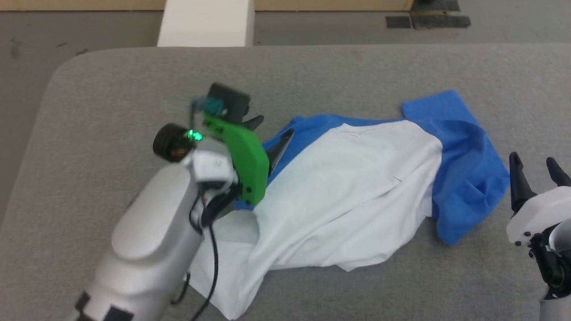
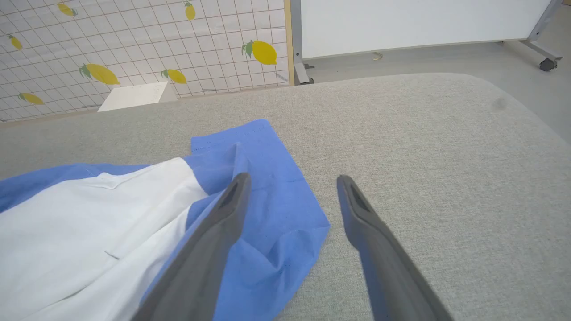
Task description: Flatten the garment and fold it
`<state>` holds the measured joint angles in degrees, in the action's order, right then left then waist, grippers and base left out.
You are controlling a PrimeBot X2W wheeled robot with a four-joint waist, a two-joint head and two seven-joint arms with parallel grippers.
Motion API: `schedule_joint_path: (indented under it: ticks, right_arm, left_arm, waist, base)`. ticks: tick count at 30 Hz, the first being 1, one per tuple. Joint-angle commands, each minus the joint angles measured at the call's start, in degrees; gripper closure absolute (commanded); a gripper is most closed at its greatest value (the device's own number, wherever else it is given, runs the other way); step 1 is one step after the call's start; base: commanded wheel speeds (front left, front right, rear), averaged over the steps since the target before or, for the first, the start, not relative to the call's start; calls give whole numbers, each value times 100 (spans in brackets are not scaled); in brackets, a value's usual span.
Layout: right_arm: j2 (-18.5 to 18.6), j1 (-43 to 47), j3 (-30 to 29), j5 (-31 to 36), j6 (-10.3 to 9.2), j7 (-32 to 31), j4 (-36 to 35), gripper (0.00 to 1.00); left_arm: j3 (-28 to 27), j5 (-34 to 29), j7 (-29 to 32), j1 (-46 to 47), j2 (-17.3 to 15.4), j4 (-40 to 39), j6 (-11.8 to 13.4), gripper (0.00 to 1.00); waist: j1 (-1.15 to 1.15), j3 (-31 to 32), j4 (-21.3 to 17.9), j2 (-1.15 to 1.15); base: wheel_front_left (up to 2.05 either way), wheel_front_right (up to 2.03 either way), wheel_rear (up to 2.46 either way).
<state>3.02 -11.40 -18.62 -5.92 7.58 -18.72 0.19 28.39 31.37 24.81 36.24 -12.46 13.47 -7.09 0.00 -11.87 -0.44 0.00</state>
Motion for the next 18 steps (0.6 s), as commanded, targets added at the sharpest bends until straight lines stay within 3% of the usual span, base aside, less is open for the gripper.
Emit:
schedule_joint_path:
  ticks: [1, 7, 13, 14, 15, 16, 18]
  right_arm:
    - [-11, 50, 11, -88, -9, 10, -36, 0]
    - [-13, 46, 50, -258, -9, 91, 4, 0]
    - [-13, 11, 155, -236, -9, 177, 78, 0]
    - [-13, 4, 174, -230, -9, 184, 88, 0]
    - [-13, -7, 187, -227, -9, 197, 99, 0]
    - [-13, -21, 193, -222, -9, 212, 112, 0]
    - [-13, -38, 202, -188, -9, 229, 135, 0]
  left_arm:
    - [120, 147, 361, 309, -130, 148, -38, 0]
    - [851, 117, 1570, 1158, -450, 770, -38, 0]
    - [1231, 216, 1552, 1441, -496, 1204, -39, 0]
    - [1266, 235, 1508, 1472, -494, 1240, -39, 8]
    - [1308, 272, 1442, 1505, -492, 1273, -39, 58]
    - [1351, 315, 1384, 1534, -492, 1301, -39, 100]
    - [1427, 413, 1274, 1576, -489, 1320, -39, 100]
  waist:
    - [0, -271, -262, 0]
    - [0, -534, -501, 0]
    - [0, -733, -613, 0]
    - [0, -753, -617, 0]
    - [0, -771, -620, 0]
    - [0, -786, -618, 0]
    - [0, -800, -592, 0]
  base:
    - [0, 0, 0]
    - [0, 0, 0]
    - [0, 0, 0]
    - [0, 0, 0]
    - [0, 0, 0]
    - [0, 0, 0]
    - [0, 0, 0]
